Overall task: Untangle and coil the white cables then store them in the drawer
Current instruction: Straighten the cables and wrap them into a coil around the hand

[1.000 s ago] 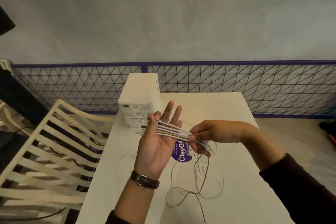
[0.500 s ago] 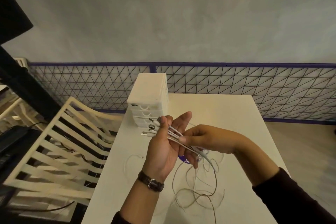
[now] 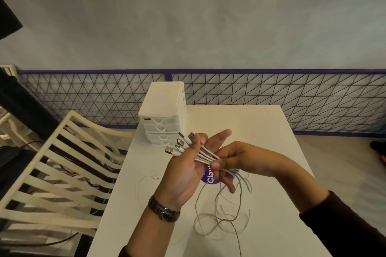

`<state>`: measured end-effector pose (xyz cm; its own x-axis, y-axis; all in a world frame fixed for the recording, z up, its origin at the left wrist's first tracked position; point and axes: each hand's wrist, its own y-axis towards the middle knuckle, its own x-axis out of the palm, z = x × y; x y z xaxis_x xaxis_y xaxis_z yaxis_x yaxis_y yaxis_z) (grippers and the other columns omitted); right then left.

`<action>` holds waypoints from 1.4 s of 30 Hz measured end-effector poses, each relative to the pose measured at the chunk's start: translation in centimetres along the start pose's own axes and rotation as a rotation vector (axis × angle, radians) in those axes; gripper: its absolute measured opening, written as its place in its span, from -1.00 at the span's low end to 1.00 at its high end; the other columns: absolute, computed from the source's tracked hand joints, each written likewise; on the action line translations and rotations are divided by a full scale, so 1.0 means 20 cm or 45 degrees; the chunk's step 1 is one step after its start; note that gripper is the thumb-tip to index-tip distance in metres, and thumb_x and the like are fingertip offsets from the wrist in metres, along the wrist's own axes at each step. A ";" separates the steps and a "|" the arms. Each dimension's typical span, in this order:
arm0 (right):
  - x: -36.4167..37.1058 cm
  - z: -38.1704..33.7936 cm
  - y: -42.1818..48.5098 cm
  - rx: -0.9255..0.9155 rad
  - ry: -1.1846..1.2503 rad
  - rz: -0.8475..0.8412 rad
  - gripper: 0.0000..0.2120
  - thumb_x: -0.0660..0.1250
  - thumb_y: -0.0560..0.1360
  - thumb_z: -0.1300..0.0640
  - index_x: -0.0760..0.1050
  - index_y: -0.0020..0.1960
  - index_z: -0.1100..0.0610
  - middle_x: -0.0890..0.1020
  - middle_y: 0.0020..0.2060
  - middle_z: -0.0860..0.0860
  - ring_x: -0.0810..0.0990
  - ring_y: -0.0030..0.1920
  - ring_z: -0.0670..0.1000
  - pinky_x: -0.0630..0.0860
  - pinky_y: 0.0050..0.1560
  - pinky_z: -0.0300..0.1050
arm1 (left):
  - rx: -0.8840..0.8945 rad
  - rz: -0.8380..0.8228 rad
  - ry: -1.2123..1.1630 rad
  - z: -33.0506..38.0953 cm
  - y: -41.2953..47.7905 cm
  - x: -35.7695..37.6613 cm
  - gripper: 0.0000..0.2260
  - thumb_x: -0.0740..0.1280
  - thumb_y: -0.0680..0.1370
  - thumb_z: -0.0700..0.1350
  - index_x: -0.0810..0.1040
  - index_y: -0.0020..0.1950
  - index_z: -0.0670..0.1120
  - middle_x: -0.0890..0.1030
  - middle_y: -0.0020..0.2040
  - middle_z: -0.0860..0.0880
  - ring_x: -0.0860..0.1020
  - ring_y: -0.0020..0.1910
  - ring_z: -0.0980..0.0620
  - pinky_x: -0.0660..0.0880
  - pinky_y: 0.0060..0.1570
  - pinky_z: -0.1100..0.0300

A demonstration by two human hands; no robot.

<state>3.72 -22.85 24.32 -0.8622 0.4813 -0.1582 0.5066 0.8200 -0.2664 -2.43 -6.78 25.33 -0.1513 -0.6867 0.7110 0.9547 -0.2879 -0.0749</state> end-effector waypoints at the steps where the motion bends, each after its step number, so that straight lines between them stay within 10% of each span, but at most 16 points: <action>1: -0.01 0.00 -0.01 0.006 -0.018 0.001 -0.68 0.24 0.54 0.07 0.50 -0.08 0.36 0.58 -0.31 0.27 0.57 -0.36 0.15 0.51 -0.09 0.12 | -0.006 -0.008 -0.025 0.01 0.00 0.00 -0.79 0.04 0.57 -0.05 0.31 -0.20 -0.11 0.58 0.21 -0.21 0.54 0.24 -0.05 0.58 -0.06 0.16; 6: 0.00 -0.01 -0.04 0.033 -0.103 0.003 -0.67 0.26 0.52 0.05 0.51 -0.10 0.36 0.61 -0.29 0.20 0.58 -0.23 0.22 0.46 0.08 0.31 | 0.026 0.074 -0.116 0.09 0.00 -0.05 -0.75 -0.01 0.64 -0.08 0.34 -0.15 -0.12 0.61 0.17 -0.18 0.54 0.24 -0.07 0.57 0.07 0.12; 12: -0.06 -0.01 -0.05 -0.032 -0.209 0.332 -0.64 0.34 0.42 -0.05 0.58 -0.16 0.28 0.63 -0.30 0.24 0.61 -0.22 0.23 0.54 -0.06 -0.13 | 0.087 0.078 -0.153 0.06 -0.01 -0.02 -0.82 0.07 0.56 -0.07 0.36 -0.14 -0.13 0.65 0.09 -0.20 0.57 0.20 -0.07 0.60 -0.09 0.15; 18: 0.04 0.02 -0.04 0.002 -0.132 0.182 -0.61 0.31 0.47 -0.03 0.52 -0.14 0.34 0.60 -0.34 0.28 0.58 -0.33 0.13 0.50 0.06 0.14 | 0.157 0.165 -0.169 0.14 0.03 -0.11 -0.82 0.08 0.56 -0.05 0.36 -0.13 -0.13 0.64 0.10 -0.18 0.56 0.21 -0.11 0.41 0.25 0.01; 32: -0.09 0.02 -0.13 0.040 -0.229 0.137 -0.69 0.31 0.49 -0.08 0.55 -0.22 0.16 0.53 -0.45 0.07 0.50 -0.41 -0.01 0.44 -0.19 -0.33 | 0.227 0.316 -0.079 0.17 0.08 -0.21 -0.78 0.04 0.62 -0.04 0.38 -0.14 -0.08 0.63 0.16 -0.11 0.55 0.23 -0.07 0.38 0.28 -0.01; 42: -0.20 -0.02 -0.19 -0.023 -0.483 0.466 -0.58 0.30 0.35 -0.32 0.62 -0.25 0.04 0.39 -0.51 -0.07 0.30 -0.44 -0.14 0.26 -0.36 -0.22 | 0.333 0.296 -0.209 0.25 0.10 -0.23 -0.76 0.02 0.64 -0.06 0.38 -0.14 -0.07 0.62 0.17 -0.10 0.52 0.26 -0.09 0.35 0.29 -0.08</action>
<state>5.14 -27.78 26.35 -0.5662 0.5937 -0.5718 0.7714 0.6262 -0.1136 1.52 -0.95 25.39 0.0994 -0.5916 0.8001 0.9950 0.0574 -0.0812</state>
